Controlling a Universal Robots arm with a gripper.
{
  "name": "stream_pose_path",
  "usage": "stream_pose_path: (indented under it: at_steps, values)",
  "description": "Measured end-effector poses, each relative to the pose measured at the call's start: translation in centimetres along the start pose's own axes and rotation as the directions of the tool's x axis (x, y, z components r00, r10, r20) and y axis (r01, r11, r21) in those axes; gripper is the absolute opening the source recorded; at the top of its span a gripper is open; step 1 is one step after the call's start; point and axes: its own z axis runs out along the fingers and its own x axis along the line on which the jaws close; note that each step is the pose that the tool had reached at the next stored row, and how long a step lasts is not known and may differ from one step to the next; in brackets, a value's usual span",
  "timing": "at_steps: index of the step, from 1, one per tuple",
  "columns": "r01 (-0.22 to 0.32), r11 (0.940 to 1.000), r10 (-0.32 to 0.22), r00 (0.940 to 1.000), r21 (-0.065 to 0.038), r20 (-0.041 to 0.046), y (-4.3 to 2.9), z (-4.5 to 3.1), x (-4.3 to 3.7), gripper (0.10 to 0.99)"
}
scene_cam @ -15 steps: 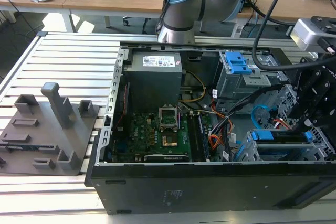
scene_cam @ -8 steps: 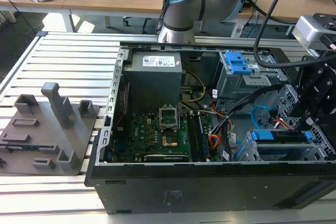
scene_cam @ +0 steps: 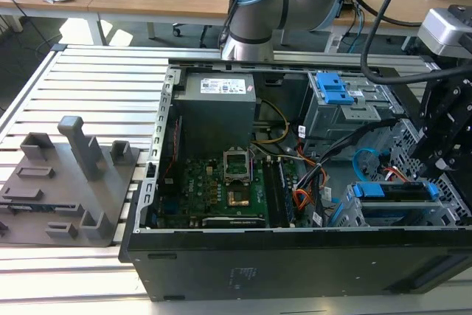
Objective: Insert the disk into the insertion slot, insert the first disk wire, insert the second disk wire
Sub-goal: 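Insert the second disk wire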
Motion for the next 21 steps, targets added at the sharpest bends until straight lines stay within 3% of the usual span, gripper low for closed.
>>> stream_pose_path:
  at_steps: [3, 6, 9, 11, 14, 18, 21]
  values:
    - [0.023, 0.9997, -0.023, 0.9997, 0.001, -0.0011, -0.01, -0.02, 0.0, 0.361]
    - [0.087, 0.9962, -0.087, 0.9962, 0.003, -0.0038, 0.0, -0.01, 0.0, 0.361]
    - [0.206, 0.9786, -0.206, 0.9786, 0.006, -0.0093, 0.0, -0.01, 0.0, 0.361]
    - [0.234, 0.9722, -0.234, 0.9722, 0.007, -0.0106, 0.0, -0.01, 0.0, 0.361]
    - [0.237, 0.9714, -0.237, 0.9714, 0.007, -0.0108, 0.03, -0.02, -0.22, 0.361]
    - [0.237, 0.9714, -0.237, 0.9714, 0.007, -0.0109, 0.22, -0.05, -1.41, 0.361]
    - [0.237, 0.9714, -0.237, 0.9714, 0.007, -0.0107, 0.63, 0.01, -1.46, 0.361]
